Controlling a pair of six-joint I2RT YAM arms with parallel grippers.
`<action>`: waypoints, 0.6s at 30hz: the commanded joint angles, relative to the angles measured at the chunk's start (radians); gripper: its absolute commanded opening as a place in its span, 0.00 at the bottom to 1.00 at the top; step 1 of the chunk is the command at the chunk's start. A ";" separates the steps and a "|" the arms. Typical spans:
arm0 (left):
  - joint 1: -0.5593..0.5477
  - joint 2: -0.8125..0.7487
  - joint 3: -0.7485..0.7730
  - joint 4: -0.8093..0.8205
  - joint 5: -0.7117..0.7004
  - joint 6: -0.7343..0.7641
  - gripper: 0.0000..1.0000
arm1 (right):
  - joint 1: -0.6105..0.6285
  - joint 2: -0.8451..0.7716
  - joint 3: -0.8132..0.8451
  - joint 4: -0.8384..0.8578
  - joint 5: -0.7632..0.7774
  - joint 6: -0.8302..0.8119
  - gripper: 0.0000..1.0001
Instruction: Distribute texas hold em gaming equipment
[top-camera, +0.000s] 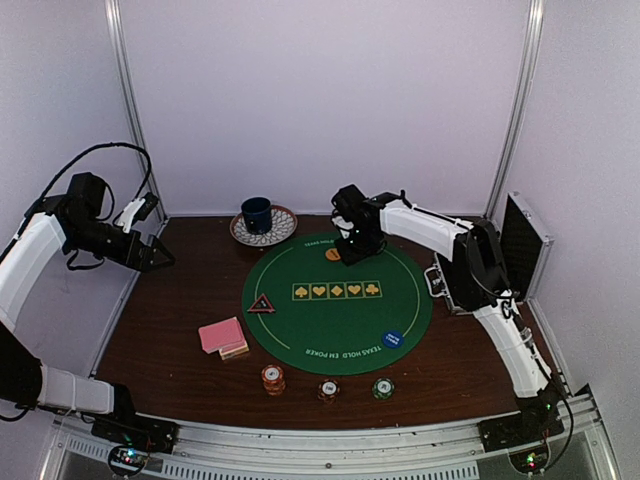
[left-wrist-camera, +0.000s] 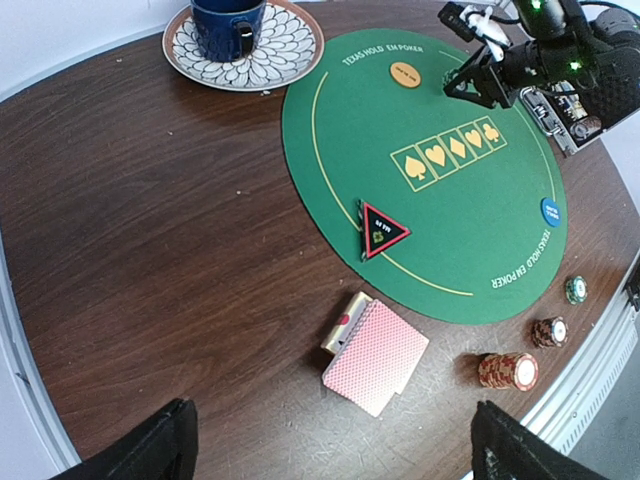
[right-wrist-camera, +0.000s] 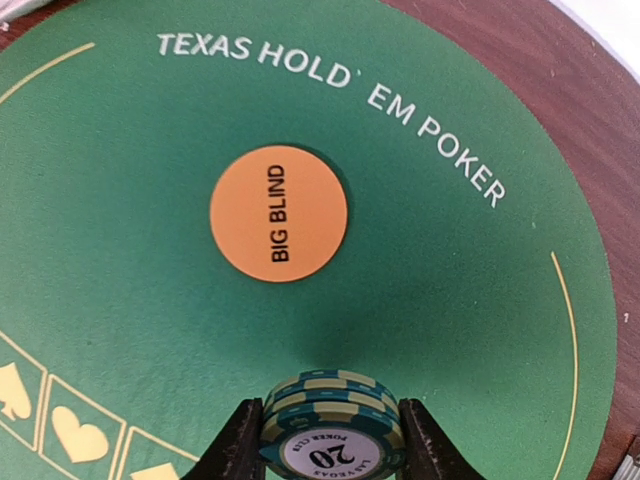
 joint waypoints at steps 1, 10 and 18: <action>0.006 -0.006 0.012 0.001 0.020 0.019 0.98 | -0.017 0.037 0.026 0.000 0.029 0.004 0.19; 0.006 -0.011 0.008 0.000 0.019 0.022 0.98 | -0.025 0.067 0.046 -0.002 0.041 0.003 0.59; 0.006 -0.016 0.012 -0.007 0.024 0.021 0.98 | -0.012 -0.039 0.025 -0.022 0.027 -0.008 0.71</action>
